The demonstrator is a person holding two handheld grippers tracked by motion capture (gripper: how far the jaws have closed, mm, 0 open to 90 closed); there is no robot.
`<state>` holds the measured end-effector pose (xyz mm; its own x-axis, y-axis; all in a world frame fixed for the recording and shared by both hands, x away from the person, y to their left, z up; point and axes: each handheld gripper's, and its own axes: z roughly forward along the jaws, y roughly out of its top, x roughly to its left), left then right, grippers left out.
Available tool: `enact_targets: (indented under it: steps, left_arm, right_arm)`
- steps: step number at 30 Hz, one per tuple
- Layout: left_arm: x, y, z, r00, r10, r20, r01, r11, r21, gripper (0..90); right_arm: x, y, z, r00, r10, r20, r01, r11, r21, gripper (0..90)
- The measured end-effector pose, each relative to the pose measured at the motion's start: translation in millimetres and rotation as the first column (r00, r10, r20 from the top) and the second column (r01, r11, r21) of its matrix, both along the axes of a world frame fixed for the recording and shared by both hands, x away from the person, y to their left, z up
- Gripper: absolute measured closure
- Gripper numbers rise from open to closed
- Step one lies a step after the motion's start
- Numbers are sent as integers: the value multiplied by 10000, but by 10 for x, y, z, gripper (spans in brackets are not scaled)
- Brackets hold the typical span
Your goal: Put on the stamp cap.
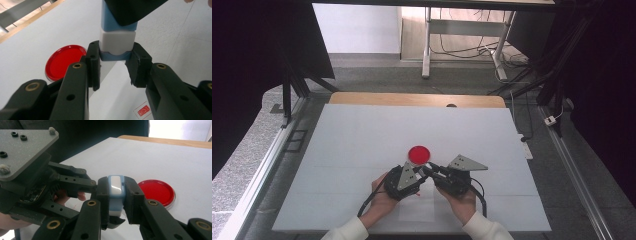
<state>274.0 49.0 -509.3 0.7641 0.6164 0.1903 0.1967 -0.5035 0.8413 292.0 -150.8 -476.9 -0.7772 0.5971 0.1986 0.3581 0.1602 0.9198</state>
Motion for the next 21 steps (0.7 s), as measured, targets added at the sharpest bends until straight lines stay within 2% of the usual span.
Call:
enact_targets:
  steps: [6,8,21]
  left_arm:
    - [4,3,-1,10000,-66,7,66,10000,11,647]
    - [7,-2,-18,10000,-20,-1,20,9999,103,647]
    - [28,4,-52,9998,-123,-162,123,9999,37,635]
  right_arm:
    - [9,-12,5,9999,5,-120,-4,9999,100,752]
    - [2,-11,8,10000,-9,-10,10,10000,34,751]
    - [-8,3,-5,9998,15,221,-11,9999,-173,749]
